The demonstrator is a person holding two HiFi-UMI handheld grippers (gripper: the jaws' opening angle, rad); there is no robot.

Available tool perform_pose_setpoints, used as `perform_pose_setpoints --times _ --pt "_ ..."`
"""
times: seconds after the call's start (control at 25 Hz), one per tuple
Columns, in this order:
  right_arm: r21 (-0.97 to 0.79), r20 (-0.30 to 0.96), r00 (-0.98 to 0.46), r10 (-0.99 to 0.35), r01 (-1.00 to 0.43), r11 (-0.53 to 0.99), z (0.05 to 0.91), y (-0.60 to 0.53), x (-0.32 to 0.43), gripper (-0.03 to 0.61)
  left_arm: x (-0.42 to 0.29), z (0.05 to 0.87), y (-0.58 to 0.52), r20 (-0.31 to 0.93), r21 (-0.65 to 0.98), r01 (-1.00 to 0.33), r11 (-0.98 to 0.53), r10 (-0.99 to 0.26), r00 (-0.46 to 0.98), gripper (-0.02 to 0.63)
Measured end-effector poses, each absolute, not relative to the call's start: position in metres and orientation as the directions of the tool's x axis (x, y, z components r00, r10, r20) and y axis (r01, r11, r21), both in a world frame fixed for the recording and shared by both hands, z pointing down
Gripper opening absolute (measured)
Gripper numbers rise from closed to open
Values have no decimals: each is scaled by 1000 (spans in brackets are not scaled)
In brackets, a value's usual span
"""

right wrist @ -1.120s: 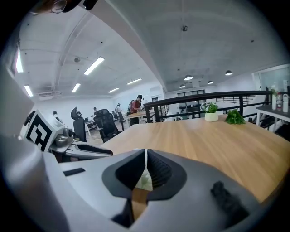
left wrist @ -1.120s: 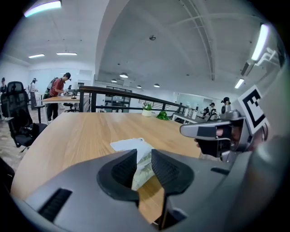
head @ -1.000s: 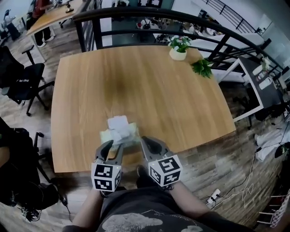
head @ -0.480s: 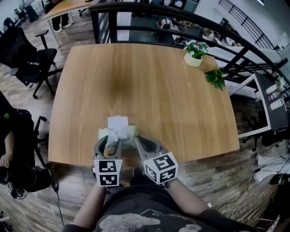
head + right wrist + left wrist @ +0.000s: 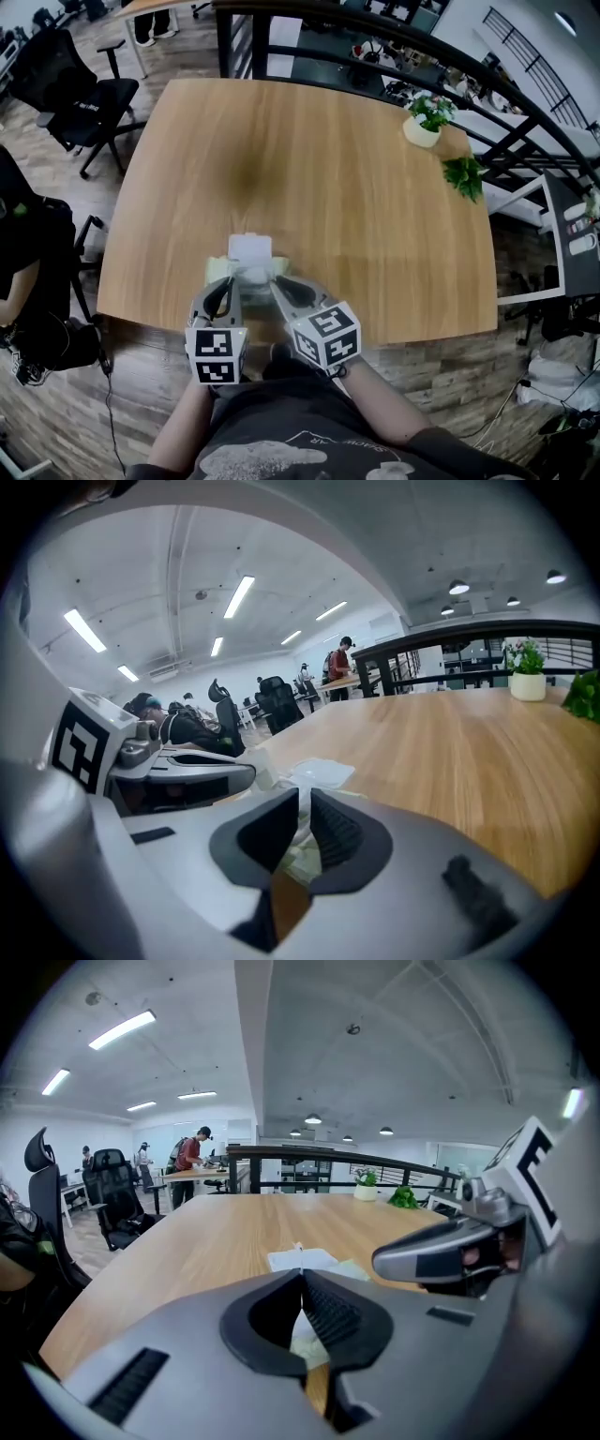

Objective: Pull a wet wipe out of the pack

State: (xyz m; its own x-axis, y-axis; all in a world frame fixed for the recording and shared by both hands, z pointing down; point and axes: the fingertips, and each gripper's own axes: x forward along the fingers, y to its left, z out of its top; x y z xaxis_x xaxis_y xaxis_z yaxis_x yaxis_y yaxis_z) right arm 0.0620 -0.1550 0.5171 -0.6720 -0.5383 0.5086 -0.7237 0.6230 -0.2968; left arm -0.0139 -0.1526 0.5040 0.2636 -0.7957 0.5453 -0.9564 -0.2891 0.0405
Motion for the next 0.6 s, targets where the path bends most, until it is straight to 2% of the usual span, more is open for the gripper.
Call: perform_pose_setpoints --times 0.24,0.36,0.6 --pt "-334 542 -696 -470 -692 640 526 -162 48 35 -17 503 -153 559 39 -960 -278 -790 251 15" --pt "-340 560 -703 -438 -677 653 530 -163 41 112 -22 504 -153 565 54 -964 -260 -788 244 14" --pt "-292 602 -679 -420 -677 676 536 -167 34 121 -20 503 -154 571 51 -962 -269 -782 249 14"
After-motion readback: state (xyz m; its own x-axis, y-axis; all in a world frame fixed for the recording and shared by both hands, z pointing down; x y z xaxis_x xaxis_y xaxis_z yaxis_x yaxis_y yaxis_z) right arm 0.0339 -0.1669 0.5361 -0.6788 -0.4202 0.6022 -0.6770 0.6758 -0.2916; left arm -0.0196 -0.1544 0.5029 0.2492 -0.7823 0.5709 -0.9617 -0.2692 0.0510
